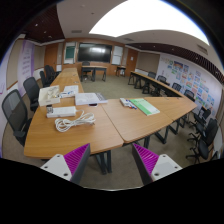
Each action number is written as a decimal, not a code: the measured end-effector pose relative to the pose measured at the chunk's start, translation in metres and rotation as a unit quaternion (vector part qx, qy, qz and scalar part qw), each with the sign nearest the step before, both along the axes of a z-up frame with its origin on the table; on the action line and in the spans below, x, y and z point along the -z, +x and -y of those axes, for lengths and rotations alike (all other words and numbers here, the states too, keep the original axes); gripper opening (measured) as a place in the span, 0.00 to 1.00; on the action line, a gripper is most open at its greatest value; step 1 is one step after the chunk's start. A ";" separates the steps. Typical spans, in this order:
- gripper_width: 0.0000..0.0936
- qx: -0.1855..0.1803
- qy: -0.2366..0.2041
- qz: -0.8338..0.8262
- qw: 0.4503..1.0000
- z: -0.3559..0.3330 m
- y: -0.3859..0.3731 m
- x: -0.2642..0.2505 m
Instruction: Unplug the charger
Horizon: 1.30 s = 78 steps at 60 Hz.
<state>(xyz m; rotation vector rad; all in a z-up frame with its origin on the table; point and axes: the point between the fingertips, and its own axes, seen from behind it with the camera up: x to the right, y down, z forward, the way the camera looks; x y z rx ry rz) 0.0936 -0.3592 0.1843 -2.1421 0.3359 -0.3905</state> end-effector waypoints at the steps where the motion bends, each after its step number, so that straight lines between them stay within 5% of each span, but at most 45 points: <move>1: 0.91 -0.007 -0.001 -0.004 1.000 -0.003 -0.012 0.007; 23: 0.92 -0.162 0.039 -0.054 0.985 -0.197 -0.238 0.064; 45: 0.89 -0.158 0.053 -0.038 0.985 -0.412 -0.273 0.125; 55: 0.68 -0.143 0.046 -0.046 0.988 -0.459 -0.266 0.149; 60: 0.39 -0.141 0.045 -0.042 0.988 -0.470 -0.264 0.152; 78: 0.24 -0.137 0.017 -0.056 0.989 -0.470 -0.265 0.148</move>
